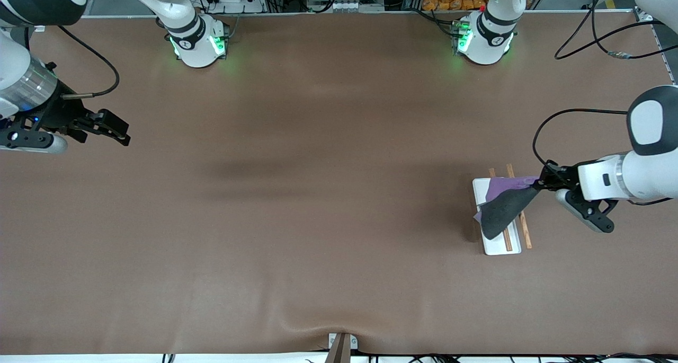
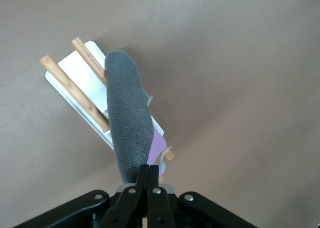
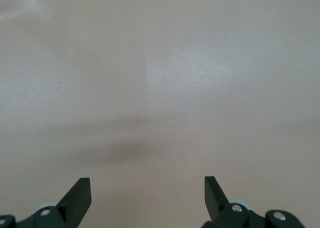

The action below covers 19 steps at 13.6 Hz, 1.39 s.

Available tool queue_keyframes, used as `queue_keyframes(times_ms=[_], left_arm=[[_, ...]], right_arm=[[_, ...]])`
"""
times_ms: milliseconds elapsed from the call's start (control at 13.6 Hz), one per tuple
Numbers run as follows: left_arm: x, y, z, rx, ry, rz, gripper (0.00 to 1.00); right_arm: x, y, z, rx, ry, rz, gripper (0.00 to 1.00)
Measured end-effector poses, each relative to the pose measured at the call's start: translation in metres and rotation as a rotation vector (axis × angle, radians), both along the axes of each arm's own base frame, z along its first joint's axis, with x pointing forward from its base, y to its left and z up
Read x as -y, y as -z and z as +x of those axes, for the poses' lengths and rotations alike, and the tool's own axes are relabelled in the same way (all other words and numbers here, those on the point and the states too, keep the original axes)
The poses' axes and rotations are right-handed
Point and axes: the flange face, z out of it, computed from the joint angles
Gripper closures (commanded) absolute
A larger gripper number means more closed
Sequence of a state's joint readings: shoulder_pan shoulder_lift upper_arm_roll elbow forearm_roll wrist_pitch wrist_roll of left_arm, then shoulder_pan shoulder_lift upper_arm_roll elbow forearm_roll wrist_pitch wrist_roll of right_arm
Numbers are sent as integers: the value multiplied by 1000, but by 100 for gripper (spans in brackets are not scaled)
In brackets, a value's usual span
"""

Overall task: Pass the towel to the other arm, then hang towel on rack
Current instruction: 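Lower the towel over the wooden dowels with the left gripper, then open the left gripper and release the towel on the dowels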

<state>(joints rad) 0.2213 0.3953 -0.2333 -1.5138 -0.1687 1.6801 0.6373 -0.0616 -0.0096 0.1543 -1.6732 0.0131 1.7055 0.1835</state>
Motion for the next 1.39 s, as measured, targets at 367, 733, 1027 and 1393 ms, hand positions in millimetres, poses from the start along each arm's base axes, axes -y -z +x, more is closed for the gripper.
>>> queue_keyframes(times_ms=[367,733,1027,1393], left_arm=[[-46,1,-4,3,6,-18,100],[-67,6,-7,-2,-9,-24,100],[-72,13,-7,-14,-14,-28,56],[-77,13,-5,-9,-22,-29,0]], right_arm=[[11,-7,-2,-21,18,-2,0],[39,-8,-1,-22,59,-2,0],[39,-11,0,-12,56,-7,0],[39,-19,1,6,57,-7,0]])
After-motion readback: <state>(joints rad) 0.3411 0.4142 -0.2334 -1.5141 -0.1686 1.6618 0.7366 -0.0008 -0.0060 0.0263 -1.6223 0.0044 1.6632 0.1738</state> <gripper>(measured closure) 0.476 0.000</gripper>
